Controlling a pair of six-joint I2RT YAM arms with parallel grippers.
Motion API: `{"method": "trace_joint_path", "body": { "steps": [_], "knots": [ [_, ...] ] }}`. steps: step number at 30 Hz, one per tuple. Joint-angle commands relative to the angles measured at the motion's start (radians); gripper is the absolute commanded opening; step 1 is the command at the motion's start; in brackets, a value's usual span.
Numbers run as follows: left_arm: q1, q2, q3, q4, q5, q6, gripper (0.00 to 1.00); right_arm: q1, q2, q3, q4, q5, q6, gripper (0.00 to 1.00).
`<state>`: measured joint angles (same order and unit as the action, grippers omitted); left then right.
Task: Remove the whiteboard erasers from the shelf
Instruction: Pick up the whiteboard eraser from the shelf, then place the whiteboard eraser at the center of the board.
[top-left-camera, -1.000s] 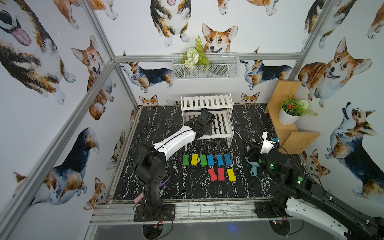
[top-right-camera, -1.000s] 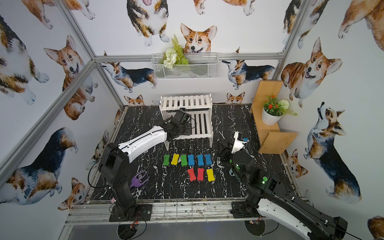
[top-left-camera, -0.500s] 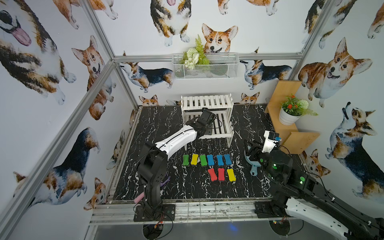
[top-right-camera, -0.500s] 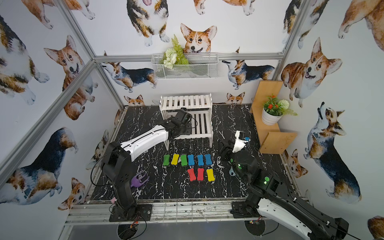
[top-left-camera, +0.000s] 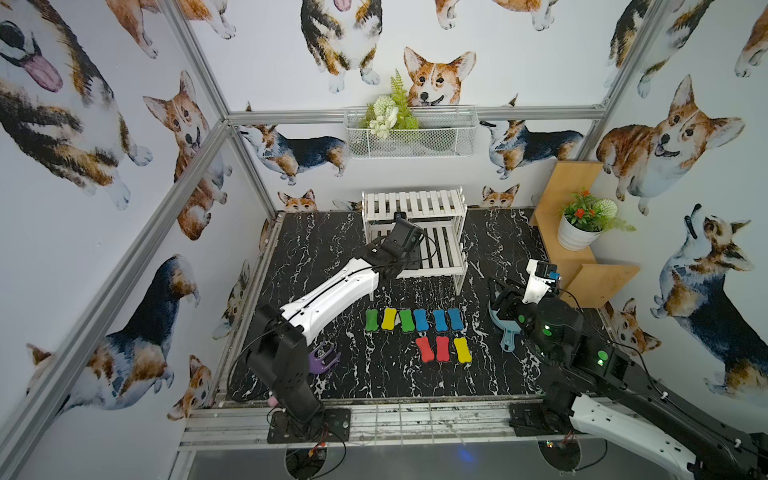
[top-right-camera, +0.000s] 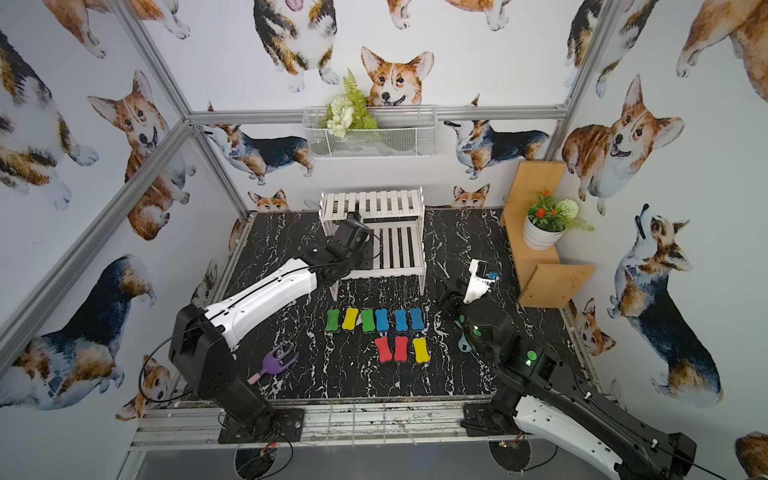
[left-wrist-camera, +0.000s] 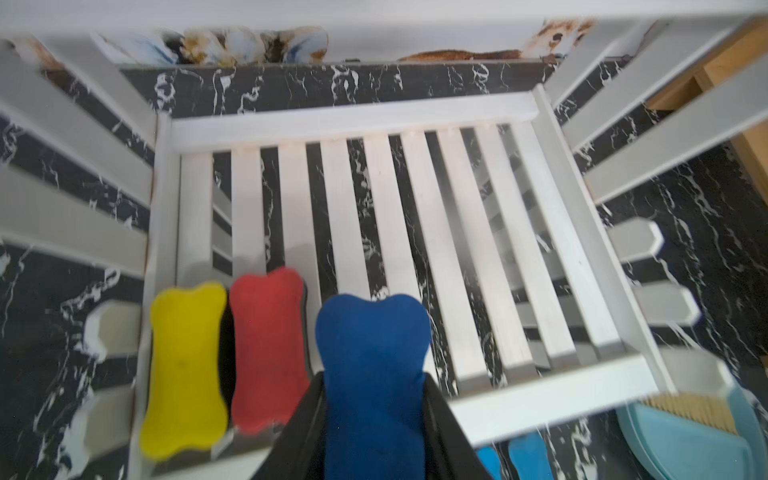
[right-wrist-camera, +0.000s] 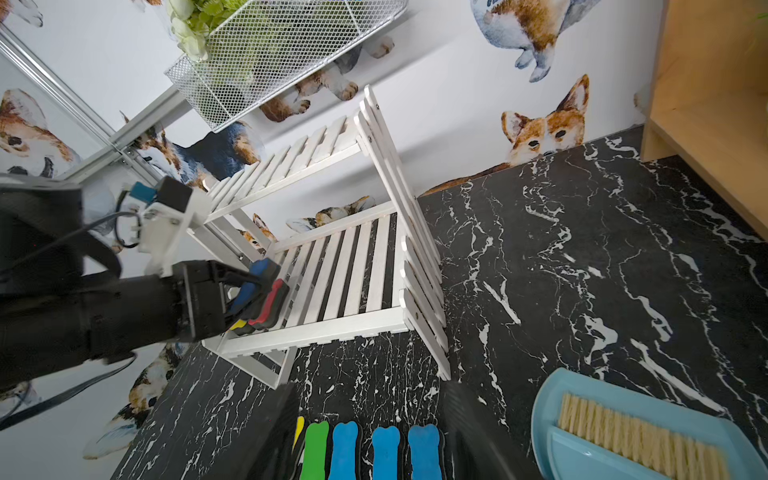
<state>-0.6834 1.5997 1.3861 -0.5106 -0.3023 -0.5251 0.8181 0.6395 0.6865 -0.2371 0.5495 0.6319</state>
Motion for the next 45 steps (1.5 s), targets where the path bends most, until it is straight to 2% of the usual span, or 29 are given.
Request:
{"method": "trace_joint_path", "body": {
  "steps": [1, 7, 9, 12, 18, 19, 22, 27, 37, 40, 45],
  "knots": [
    [-0.045, -0.113, -0.108, -0.024, -0.022, -0.103, 0.35, 0.000, 0.027, -0.001, 0.040, -0.008, 0.007, 0.62],
    [-0.182, -0.298, -0.382, -0.078, 0.046, -0.299, 0.35, 0.000, 0.096, 0.028, 0.048, 0.007, -0.015, 0.62],
    [-0.217, -0.315, -0.444, -0.099, 0.081, -0.370, 0.34, 0.000, 0.112, 0.044, 0.045, 0.014, -0.023, 0.62],
    [-0.248, -0.305, -0.502, -0.111, 0.157, -0.412, 0.34, -0.002, 0.128, 0.070, 0.033, 0.045, -0.027, 0.62],
    [-0.276, -0.232, -0.503, -0.155, 0.260, -0.397, 0.34, -0.005, 0.141, 0.097, 0.002, 0.100, -0.030, 0.62],
    [-0.276, -0.219, -0.507, -0.153, 0.275, -0.397, 0.34, -0.005, 0.140, 0.097, 0.000, 0.102, -0.032, 0.66],
    [-0.276, -0.164, -0.508, -0.132, 0.301, -0.397, 0.33, -0.008, 0.129, 0.099, -0.005, 0.113, -0.032, 0.66],
    [-0.281, -0.076, -0.496, -0.112, 0.316, -0.400, 0.29, -0.011, 0.105, 0.102, -0.008, 0.142, -0.031, 0.67],
    [-0.266, 0.010, -0.448, -0.100, 0.285, -0.382, 0.30, -0.014, 0.100, 0.109, -0.010, 0.146, -0.040, 0.67],
    [-0.266, 0.022, -0.443, -0.102, 0.288, -0.376, 0.34, -0.014, 0.098, 0.109, -0.010, 0.147, -0.038, 0.67],
    [-0.266, 0.009, -0.442, -0.100, 0.286, -0.368, 0.51, -0.014, 0.095, 0.108, -0.011, 0.141, -0.029, 0.67]
  ]
}}
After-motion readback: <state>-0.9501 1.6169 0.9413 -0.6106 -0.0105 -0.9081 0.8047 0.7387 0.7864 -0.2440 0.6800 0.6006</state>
